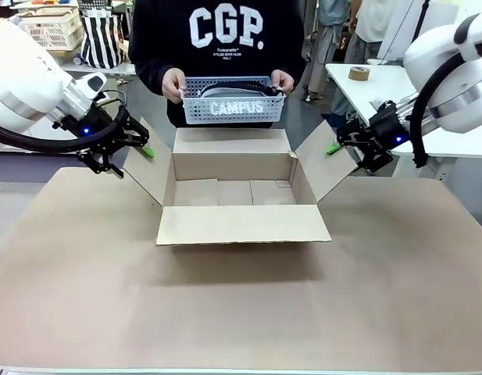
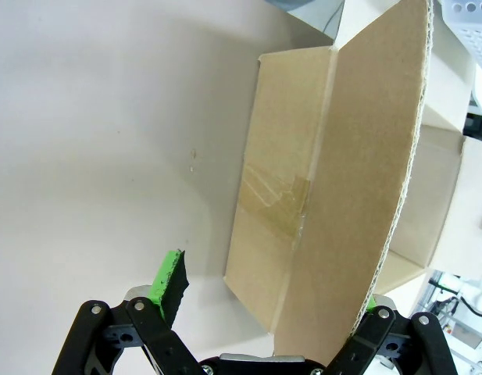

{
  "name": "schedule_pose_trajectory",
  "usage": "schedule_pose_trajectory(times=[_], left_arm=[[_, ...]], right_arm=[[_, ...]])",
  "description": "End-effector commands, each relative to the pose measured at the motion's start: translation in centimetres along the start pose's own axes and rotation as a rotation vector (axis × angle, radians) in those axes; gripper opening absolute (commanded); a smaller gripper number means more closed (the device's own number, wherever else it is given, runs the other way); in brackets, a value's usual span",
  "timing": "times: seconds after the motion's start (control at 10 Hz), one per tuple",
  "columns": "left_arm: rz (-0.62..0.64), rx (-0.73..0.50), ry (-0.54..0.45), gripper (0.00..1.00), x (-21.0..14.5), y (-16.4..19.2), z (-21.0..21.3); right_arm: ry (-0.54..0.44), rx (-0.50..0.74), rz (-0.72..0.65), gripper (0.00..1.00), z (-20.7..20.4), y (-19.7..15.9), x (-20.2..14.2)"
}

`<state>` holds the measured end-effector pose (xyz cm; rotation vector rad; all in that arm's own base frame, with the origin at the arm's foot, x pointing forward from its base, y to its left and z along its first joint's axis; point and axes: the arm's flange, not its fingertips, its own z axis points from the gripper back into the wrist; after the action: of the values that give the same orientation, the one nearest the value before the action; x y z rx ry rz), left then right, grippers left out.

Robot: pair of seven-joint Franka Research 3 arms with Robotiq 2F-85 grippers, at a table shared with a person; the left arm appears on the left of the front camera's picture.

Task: Pack the gift set into the box.
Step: Place both hands on the side flaps of the Package Box and spread them outward, then lift both hands away from the flaps of the Package Box.

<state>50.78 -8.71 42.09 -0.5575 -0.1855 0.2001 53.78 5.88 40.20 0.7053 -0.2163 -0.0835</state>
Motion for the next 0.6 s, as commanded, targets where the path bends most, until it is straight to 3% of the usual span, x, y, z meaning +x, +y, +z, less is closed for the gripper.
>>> schedule_pose_trajectory(times=[0.0,0.5], left_arm=[[0.011,0.014,-0.002,1.00,0.06,-0.14,0.17],[0.011,0.014,-0.002,1.00,0.06,-0.14,0.17]], right_arm=[[-0.007,-0.021,-0.014,1.00,0.26,0.41,-0.02],[-0.007,-0.021,-0.014,1.00,0.26,0.41,-0.02]])
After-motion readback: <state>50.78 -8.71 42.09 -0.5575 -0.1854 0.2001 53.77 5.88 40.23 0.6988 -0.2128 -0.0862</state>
